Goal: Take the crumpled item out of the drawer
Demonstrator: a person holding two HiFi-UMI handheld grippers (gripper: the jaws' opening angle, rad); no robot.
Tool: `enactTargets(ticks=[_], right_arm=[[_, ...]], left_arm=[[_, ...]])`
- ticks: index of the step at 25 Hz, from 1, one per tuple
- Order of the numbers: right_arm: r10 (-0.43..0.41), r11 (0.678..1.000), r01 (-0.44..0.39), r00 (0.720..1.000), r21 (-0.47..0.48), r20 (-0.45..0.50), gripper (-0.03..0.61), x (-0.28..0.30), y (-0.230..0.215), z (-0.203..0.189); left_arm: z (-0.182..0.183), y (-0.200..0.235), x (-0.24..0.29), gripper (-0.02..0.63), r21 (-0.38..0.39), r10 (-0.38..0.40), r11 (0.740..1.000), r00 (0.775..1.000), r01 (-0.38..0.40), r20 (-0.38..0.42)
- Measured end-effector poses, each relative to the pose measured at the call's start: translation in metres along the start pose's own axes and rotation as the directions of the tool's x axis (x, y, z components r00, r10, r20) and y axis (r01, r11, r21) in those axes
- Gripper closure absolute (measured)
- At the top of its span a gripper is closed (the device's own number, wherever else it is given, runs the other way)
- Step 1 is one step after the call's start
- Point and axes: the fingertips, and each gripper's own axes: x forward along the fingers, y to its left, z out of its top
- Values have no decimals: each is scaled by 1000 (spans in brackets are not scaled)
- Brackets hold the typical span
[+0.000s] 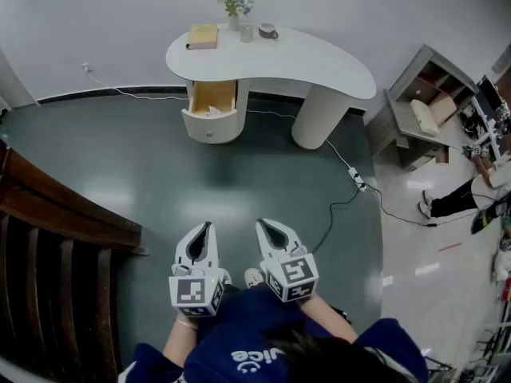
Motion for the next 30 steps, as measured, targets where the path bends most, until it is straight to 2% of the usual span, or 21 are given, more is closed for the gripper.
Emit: enactTargets(ticks=[8, 13, 19, 22, 25, 30], right_arm=[[-23, 1000, 23, 1000, -6, -1, 572, 5, 15, -6], [-42, 994, 38, 998, 101, 45, 571, 10, 17, -3], [-106, 987, 99, 993, 129, 53, 571, 18, 15, -6], [-111, 984, 104, 993, 144, 37, 571, 23, 15, -12], [-104, 985, 99, 994, 140, 23, 571, 29, 13, -15], [-68, 995, 67, 998, 77, 6, 571, 55, 2, -11]], left_arm=[[-10, 14, -9, 609, -13, -11, 1000, 1000, 11, -3], [-10, 27, -12, 609, -6, -35, 999, 999, 35, -9], [-7, 39, -16, 609, 11, -80, 997, 997, 80, -15], [-14, 47, -16, 609, 8, -86, 996, 996, 86, -29], [-18, 52, -12, 609, -4, -80, 997, 996, 80, -41], [-17, 62, 9, 609, -12, -42, 999, 998, 42, -40]])
